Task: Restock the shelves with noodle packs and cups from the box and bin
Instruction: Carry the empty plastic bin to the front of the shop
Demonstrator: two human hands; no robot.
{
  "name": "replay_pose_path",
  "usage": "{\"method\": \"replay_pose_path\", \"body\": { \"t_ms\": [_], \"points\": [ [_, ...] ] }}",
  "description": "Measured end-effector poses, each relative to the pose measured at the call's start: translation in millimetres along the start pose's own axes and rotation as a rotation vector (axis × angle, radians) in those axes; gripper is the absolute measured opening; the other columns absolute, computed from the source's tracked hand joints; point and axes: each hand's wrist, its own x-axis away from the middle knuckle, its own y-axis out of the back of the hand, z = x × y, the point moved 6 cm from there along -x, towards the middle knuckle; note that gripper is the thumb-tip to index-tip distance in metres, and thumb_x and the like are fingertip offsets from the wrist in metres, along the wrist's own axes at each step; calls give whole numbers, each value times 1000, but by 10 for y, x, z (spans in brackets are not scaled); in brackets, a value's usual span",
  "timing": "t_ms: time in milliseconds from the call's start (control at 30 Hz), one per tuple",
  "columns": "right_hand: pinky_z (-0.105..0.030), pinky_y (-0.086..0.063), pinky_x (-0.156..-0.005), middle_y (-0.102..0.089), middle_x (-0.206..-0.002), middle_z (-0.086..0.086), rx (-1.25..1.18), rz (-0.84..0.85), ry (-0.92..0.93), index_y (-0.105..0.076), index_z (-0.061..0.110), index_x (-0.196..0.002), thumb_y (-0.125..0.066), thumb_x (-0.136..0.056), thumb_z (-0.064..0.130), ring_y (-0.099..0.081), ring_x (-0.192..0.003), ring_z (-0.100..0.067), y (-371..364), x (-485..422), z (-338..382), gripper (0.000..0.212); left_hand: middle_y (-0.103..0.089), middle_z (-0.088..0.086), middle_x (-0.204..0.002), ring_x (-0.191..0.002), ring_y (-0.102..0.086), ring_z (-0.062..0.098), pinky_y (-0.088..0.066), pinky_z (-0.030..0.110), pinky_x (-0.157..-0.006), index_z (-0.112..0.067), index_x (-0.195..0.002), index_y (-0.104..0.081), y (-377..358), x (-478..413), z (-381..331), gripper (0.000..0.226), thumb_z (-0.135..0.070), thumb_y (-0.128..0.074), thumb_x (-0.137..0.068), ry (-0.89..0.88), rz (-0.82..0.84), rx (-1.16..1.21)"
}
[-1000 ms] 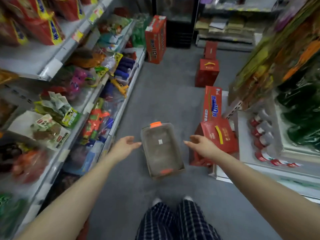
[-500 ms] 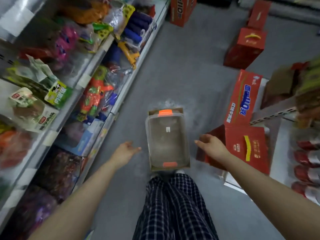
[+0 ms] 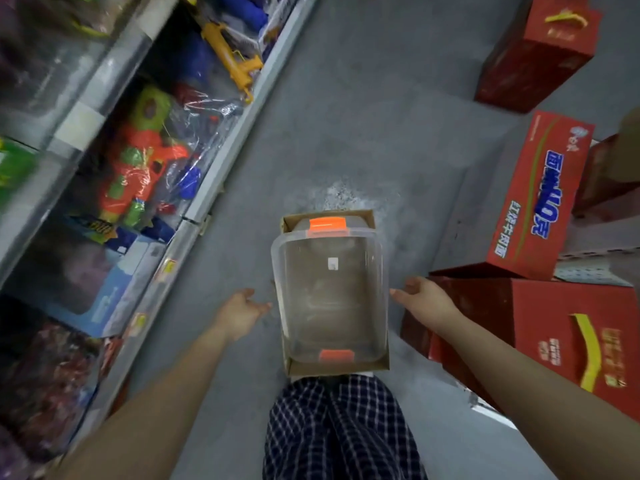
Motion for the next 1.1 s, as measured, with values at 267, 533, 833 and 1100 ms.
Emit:
{"method": "replay_pose_path", "body": {
  "t_ms": [267,533,833,1100],
  "points": [
    [-40,-35,-113,-42,-150,-16,-106,49,-53,-31,5,-150,-60,-95,37,-43,-136,-31,-427,-807,-241,70,-68,25,-103,-107,-63,40,-49,40,-91,-2,-152,-28,-377,-836,94,64,-14,-57,-95,15,-73,-74],
    [-16,-34,-86,-52,-140,-17,-176,117,-83,-38,-1,-145,-52,-101,15,-50,-130,-28,-732,-1201,-438,49,-58,29,-130,-104,-62,33,-47,41,-90,-5,-136,-46,-643,-1122,21,35,-10,-50,-101,-52,26,-76],
    [-34,-26,-118,-40,-153,-9,-257,56,-5,-37,8,-149,-45,-104,28,-36,-142,-23,-681,-1176,-503,50,-40,17,-152,-141,-37,29,-29,27,-107,1,-145,-41,-597,-904,-179,45,-23,-28,-109,-123,-6,-49],
    [-41,-32,-117,-47,-148,-1,-436,12,75,-32,15,-153,-52,-99,16,-45,-135,-19,-218,-681,-190,57,-26,-13,-154,-146,-25,14,-17,24,-115,-17,-157,-20,-249,-252,-568,49,-25,-30,-109,-198,32,218]
  ]
}}
